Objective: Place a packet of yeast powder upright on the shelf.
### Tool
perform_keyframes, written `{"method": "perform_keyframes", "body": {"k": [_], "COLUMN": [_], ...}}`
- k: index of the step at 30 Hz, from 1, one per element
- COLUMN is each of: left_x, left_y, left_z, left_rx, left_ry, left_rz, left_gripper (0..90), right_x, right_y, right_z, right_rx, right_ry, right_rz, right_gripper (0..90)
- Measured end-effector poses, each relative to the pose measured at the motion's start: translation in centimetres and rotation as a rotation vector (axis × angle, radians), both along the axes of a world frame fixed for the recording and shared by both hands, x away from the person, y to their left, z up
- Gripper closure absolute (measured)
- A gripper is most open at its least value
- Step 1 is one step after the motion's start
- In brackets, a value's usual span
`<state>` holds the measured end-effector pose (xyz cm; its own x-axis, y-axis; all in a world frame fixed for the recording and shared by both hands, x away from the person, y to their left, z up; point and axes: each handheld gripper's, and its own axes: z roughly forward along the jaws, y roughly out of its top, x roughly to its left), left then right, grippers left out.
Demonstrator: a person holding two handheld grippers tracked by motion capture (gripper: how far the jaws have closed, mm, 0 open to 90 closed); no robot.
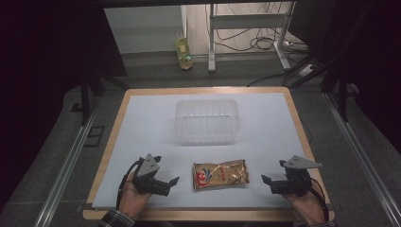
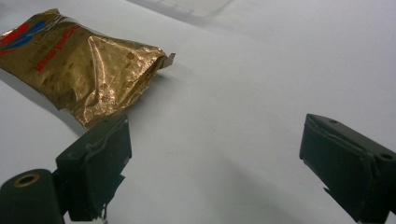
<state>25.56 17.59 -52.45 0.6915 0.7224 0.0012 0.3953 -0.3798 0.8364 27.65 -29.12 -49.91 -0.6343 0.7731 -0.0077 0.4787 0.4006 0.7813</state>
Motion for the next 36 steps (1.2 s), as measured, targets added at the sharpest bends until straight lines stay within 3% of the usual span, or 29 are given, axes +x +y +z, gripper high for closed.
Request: {"method": "perform_keyframes", "body": {"k": [5, 22, 30, 36], "left_x": [0.0, -0.4, -0.6, -0.6], "left_y": [-0.1, -0.7, -1.5, -2.1], "left_z": [0.1, 0.7, 0.9, 1.0], "left_rx": [0.003, 0.014, 0.012, -0.004], "left_ry": [0.008, 0.024, 0.019, 0.036], "left_rz": [0.013, -0.014, -0.061, -0.112], "left_gripper": [0.0, 3.4, 16.9, 34.5], "right_x": [0.0, 0.1, 0.1, 0.1], "right_y": [0.0, 0.1, 0.2, 0.3], "right_z": [0.0, -0.1, -0.2, -0.2], "right_rx": [0.001, -0.004, -0.011, -0.014], "right_ry": [0.001, -0.001, 0.001, -0.001], "right_rz": [0.007, 0.016, 0.020, 0.023], "right_gripper": [8.6, 8.1, 8.5, 8.5]}}
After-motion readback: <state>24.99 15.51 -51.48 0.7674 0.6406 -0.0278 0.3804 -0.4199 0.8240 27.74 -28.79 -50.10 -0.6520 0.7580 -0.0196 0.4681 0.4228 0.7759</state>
